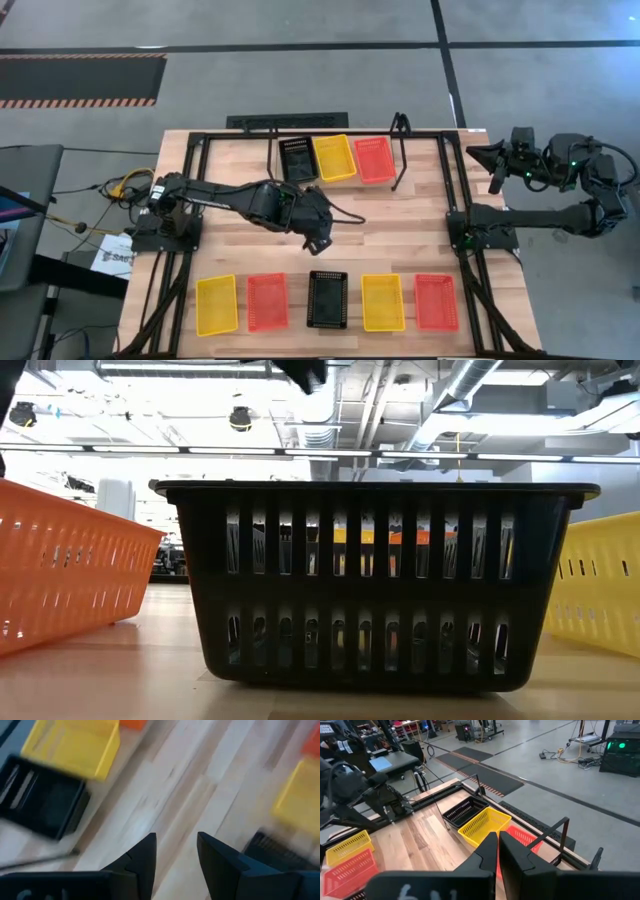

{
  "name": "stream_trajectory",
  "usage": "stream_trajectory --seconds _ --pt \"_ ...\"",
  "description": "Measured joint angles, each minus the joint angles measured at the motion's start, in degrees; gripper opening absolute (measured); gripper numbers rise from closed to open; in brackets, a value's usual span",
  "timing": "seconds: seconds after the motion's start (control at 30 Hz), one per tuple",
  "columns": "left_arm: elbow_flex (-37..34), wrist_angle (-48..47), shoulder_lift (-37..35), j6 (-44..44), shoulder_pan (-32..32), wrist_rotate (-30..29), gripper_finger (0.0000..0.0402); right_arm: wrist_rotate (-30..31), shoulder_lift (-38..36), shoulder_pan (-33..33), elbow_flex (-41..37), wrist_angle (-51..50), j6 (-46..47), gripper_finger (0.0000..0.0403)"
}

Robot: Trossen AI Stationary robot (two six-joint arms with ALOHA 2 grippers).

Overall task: Stack baskets on shelf by color
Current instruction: Stack the left orange bin on top of the other orange bin on the shelf

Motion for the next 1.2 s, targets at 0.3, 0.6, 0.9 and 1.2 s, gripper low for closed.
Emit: stream_trajectory --seconds 0.3,0.6,0.9,1.2 --pt "-3.89 -13.52 -1.95 -0.85 -6.2 3.27 0.0146 0.04 -0.02 0.0 0.0 1.73 0.02 0.0038" --pt "-17.91 -14.37 -3.61 -11.31 -13.67 9.07 0.0147 0.09 -0.02 0.0 -0.02 2.8 0.04 0.0038" --pt "-28.02 2.04 -5.94 -21.74 -18.18 15.23 0.0139 0.09 -0.02 0.0 -0.02 2.91 0.04 0.0038" --pt "-36.19 10.32 -7.63 -20.3 -16.57 18.55 0.0123 -1.9 -0.02 0.0 -0.02 2.46 0.04 0.0038"
